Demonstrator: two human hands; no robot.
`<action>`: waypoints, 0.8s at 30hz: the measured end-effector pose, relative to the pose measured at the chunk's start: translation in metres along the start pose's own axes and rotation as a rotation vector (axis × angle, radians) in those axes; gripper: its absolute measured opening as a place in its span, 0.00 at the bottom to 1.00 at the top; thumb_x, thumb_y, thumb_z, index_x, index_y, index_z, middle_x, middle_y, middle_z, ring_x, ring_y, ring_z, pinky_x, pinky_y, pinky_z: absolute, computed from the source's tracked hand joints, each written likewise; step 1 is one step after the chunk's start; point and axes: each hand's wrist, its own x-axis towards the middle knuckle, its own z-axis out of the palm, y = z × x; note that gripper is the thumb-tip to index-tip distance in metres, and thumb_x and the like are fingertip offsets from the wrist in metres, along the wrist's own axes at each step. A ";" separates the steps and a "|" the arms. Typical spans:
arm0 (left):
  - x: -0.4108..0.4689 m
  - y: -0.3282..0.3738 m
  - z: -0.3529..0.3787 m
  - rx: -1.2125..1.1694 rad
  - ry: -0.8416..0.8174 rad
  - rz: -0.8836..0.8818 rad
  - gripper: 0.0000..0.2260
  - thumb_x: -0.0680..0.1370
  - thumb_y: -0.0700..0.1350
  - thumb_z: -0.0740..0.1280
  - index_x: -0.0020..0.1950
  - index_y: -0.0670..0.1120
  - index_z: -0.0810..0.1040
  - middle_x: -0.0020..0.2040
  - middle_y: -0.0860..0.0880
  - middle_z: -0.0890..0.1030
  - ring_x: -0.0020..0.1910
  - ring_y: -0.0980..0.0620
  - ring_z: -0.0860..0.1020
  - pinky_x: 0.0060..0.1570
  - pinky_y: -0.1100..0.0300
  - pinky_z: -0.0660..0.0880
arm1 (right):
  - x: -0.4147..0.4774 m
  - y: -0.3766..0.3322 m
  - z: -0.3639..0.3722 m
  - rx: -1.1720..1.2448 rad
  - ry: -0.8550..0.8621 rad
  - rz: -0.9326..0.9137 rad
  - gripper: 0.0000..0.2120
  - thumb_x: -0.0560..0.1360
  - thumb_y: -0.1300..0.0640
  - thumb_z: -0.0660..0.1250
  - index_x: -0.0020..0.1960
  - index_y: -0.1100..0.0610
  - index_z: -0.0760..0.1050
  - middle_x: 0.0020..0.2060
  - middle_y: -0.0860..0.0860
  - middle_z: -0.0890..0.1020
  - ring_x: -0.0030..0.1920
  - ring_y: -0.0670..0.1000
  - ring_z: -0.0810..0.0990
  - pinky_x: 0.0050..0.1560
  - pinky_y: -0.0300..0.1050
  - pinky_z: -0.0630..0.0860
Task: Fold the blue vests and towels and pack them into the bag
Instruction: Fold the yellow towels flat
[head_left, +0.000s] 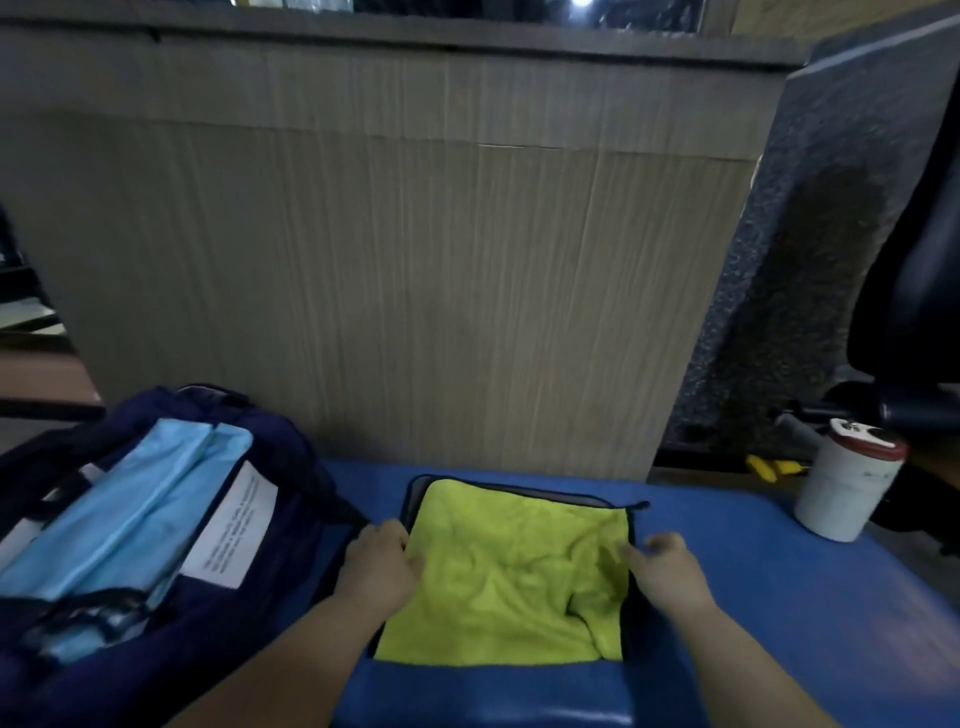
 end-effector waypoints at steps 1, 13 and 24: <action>-0.006 -0.005 0.004 -0.053 -0.015 -0.002 0.09 0.79 0.53 0.64 0.53 0.50 0.68 0.53 0.50 0.71 0.52 0.51 0.74 0.50 0.56 0.75 | -0.005 0.006 0.002 -0.039 -0.035 -0.005 0.21 0.77 0.43 0.66 0.58 0.60 0.69 0.49 0.54 0.77 0.44 0.52 0.74 0.41 0.47 0.69; -0.049 -0.019 0.000 -0.201 -0.060 -0.010 0.19 0.79 0.49 0.65 0.67 0.45 0.66 0.51 0.50 0.73 0.46 0.52 0.74 0.35 0.63 0.67 | -0.061 0.022 -0.004 0.196 -0.347 -0.100 0.26 0.66 0.47 0.79 0.56 0.54 0.71 0.60 0.50 0.74 0.62 0.51 0.73 0.56 0.45 0.71; -0.055 -0.022 -0.003 -0.263 -0.085 -0.048 0.18 0.81 0.47 0.61 0.70 0.46 0.66 0.62 0.43 0.74 0.50 0.50 0.74 0.44 0.59 0.67 | -0.083 0.030 0.006 0.099 -0.090 -0.234 0.16 0.72 0.58 0.74 0.56 0.49 0.74 0.55 0.49 0.79 0.54 0.49 0.76 0.47 0.39 0.71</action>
